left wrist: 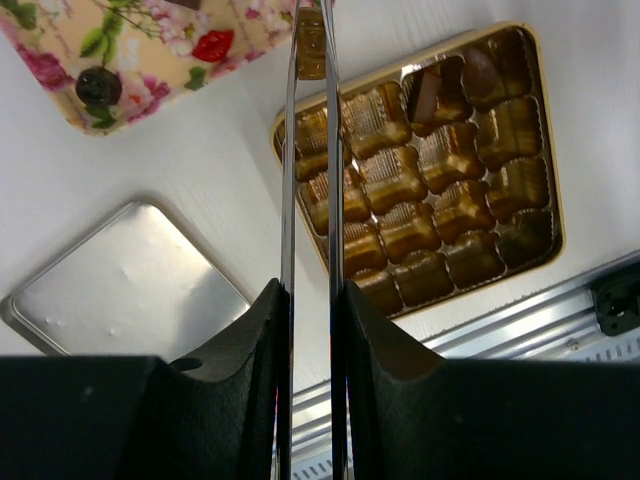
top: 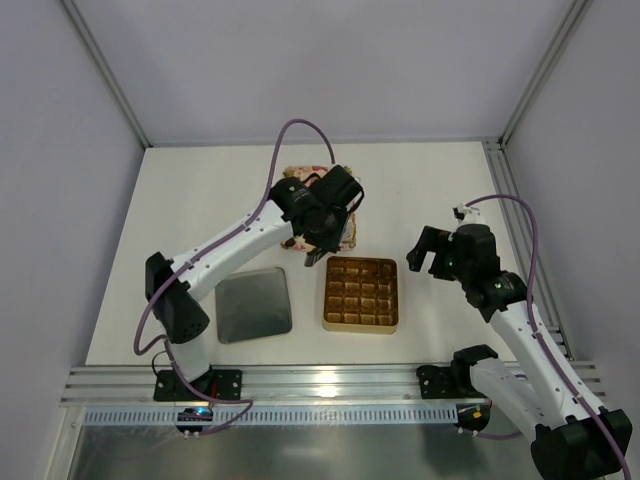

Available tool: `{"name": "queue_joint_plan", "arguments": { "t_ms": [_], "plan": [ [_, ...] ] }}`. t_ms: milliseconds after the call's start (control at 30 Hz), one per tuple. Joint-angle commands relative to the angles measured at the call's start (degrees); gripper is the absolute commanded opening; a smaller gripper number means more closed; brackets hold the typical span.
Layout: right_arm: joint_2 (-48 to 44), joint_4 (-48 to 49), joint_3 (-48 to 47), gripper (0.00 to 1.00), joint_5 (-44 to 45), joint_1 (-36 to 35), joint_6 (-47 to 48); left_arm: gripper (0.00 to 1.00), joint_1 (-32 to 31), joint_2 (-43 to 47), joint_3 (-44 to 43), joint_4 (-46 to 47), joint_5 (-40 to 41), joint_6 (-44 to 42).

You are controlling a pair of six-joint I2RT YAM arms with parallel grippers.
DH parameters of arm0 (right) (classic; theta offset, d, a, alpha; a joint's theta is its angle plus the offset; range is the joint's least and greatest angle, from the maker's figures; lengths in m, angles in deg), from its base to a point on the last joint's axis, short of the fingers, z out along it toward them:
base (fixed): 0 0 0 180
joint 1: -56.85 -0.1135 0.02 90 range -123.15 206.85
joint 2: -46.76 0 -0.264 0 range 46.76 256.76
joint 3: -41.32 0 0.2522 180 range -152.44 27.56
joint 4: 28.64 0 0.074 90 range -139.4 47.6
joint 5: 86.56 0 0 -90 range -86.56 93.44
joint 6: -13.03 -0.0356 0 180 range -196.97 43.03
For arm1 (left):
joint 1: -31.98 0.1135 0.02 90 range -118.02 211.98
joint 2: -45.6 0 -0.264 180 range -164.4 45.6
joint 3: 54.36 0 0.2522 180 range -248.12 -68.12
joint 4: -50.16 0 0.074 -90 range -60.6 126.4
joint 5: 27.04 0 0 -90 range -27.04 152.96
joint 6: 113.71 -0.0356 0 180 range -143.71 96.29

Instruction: Pack the chocolate

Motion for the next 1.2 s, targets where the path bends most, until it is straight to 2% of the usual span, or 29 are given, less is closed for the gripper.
{"name": "queue_joint_plan", "arguments": {
  "t_ms": [0, 433, 800, 1067, 1167],
  "plan": [
    [-0.3, 1.8, -0.6, 1.00, 0.4, -0.2, -0.5, 0.22, -2.6, 3.4, 1.8, 1.4, -0.2, 2.7],
    [-0.6, 1.4, -0.2, 1.00, 0.5, -0.1, -0.4, 0.25, -7.4, 2.8, 7.2, 4.5, -0.8, 4.8],
    [-0.3, 1.8, -0.1, 1.00, 0.4, -0.2, -0.5, 0.36, -7.5, 2.5, 7.5, 4.6, -1.2, 4.6],
    [-0.3, 1.8, -0.1, 1.00, 0.4, -0.2, -0.5, 0.37, -7.5, 3.1, 7.6, 4.6, -0.9, 4.6],
    [-0.2, 1.9, -0.1, 1.00, 0.4, -0.1, -0.5, 0.36, -7.4, 4.0, 6.6, 4.4, 1.5, 4.5]
  ]
}}
